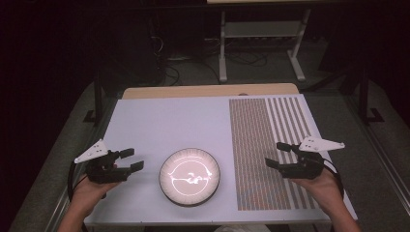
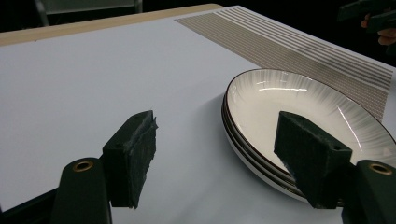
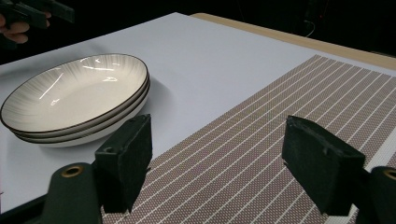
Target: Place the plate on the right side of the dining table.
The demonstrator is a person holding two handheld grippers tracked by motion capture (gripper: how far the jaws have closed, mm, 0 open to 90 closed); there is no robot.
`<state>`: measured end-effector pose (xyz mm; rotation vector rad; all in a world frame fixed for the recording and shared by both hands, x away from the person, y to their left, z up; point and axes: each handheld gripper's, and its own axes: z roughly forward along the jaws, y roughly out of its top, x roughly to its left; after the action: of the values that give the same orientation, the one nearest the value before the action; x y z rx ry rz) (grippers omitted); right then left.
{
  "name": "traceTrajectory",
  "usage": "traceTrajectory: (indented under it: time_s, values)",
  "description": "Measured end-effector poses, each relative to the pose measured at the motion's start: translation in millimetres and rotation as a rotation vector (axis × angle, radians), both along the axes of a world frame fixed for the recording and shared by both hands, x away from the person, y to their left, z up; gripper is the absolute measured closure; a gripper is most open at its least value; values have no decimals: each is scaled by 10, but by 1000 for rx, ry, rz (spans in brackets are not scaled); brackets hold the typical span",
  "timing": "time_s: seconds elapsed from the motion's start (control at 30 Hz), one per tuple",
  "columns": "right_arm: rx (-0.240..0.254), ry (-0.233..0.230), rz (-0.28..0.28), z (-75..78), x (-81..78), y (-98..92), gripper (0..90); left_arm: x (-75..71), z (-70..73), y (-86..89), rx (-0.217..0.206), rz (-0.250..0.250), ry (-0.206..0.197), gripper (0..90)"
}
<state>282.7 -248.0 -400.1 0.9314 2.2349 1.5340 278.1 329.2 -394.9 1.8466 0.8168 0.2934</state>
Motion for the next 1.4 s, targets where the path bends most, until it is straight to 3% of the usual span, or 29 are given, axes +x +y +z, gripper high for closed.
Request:
traceTrajectory:
  time_s: [0.83,0.97,1.33,1.4]
  values:
    - [-12,13,8,23,-6,15,309,-4,17,-23,-4,15,4,281]
    - [-15,33,10,34,-1,40,320,2,28,-41,-11,25,41,284]
    - [-34,68,25,83,15,168,349,-5,63,-102,-13,12,69,288]
    - [-32,72,30,106,13,199,365,1,66,-125,-13,12,98,288]
